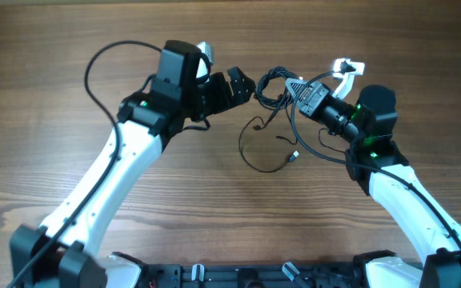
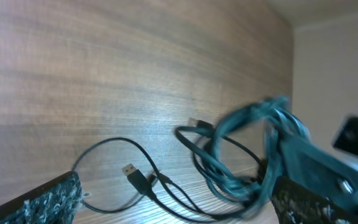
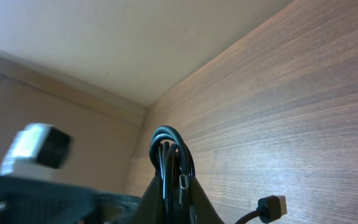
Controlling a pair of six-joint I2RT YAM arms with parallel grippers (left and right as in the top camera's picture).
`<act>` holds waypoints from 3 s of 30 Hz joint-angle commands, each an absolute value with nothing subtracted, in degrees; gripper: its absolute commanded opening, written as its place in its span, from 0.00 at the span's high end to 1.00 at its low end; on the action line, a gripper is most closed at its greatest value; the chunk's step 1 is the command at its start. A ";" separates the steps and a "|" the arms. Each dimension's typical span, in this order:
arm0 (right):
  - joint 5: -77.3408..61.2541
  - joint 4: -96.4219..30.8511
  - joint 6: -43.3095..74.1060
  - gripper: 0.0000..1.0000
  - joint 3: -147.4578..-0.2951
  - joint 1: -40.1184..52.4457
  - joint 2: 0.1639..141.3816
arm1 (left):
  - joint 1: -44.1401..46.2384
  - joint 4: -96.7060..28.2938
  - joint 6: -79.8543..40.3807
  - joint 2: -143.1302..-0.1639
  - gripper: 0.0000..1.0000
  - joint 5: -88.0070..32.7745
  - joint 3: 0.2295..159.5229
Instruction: Untangle cables
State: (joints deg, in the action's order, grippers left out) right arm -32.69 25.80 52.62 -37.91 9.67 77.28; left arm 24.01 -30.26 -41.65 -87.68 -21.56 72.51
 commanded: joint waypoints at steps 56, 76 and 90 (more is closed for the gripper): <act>-54.61 16.97 29.50 0.96 -38.15 19.49 72.93 | 29.89 -14.52 -33.04 -88.49 0.96 3.07 72.77; -45.82 19.35 40.49 0.96 -38.15 8.14 73.17 | 38.09 -14.50 -17.34 -88.49 0.96 -4.51 72.77; -37.26 17.54 44.07 0.96 -38.17 6.26 73.69 | 38.15 -17.43 -10.66 -88.49 0.96 -16.73 72.77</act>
